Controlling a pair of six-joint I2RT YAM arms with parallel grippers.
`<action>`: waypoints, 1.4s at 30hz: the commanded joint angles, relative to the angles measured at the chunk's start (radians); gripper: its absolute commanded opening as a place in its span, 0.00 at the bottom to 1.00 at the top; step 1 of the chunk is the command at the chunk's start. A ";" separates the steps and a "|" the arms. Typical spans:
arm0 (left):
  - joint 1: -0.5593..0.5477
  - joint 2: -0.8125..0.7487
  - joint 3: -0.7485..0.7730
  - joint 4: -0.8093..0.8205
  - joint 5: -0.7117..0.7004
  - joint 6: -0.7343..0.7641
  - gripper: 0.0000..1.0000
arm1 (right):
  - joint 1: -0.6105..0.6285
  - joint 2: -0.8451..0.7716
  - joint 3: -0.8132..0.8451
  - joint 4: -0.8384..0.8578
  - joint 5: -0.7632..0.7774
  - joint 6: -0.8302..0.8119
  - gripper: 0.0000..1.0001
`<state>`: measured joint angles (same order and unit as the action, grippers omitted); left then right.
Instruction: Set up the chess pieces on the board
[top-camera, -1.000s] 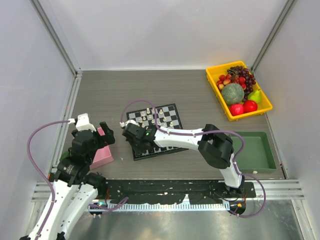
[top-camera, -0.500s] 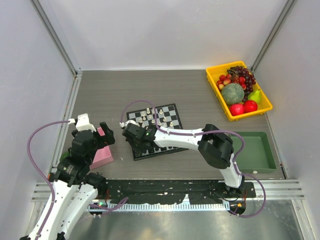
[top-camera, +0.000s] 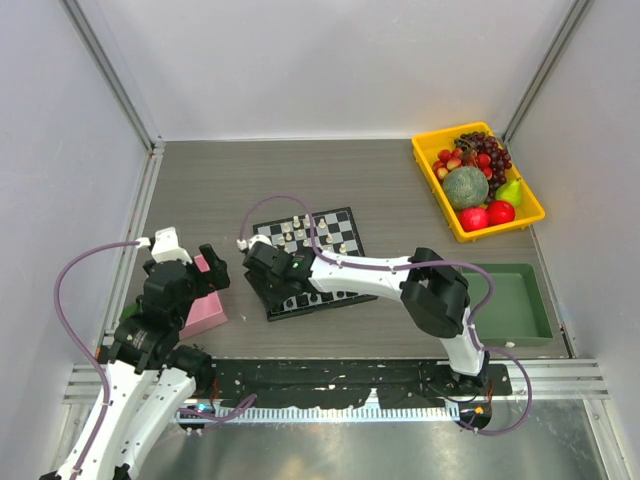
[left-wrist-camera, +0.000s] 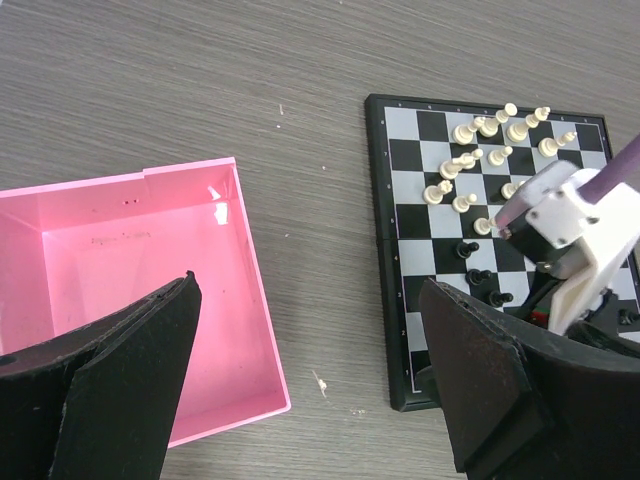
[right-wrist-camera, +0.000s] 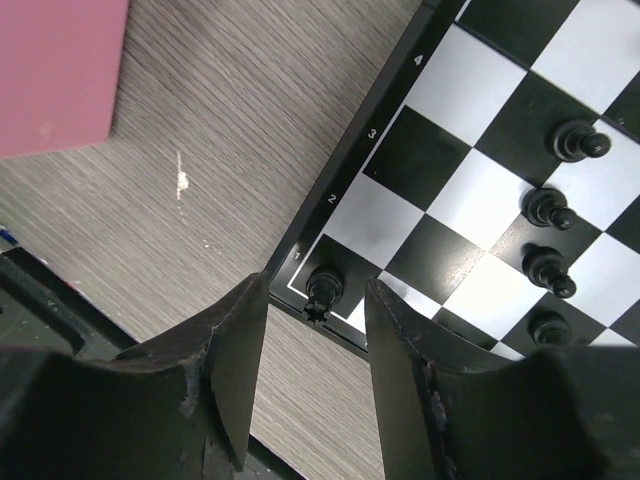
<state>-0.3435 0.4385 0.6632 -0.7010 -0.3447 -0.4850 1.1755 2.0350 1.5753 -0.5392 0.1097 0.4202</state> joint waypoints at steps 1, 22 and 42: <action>0.006 -0.007 0.015 0.015 -0.002 0.008 0.99 | -0.017 -0.119 0.052 0.021 0.042 -0.021 0.50; 0.006 0.031 0.018 0.040 0.010 0.010 0.99 | -0.191 -0.088 -0.015 -0.036 0.016 -0.049 0.39; 0.006 0.032 0.024 0.037 0.013 0.016 0.99 | -0.191 -0.021 0.003 -0.039 -0.007 -0.055 0.29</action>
<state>-0.3435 0.4694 0.6632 -0.7002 -0.3374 -0.4847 0.9806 2.0163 1.5337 -0.5812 0.1062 0.3706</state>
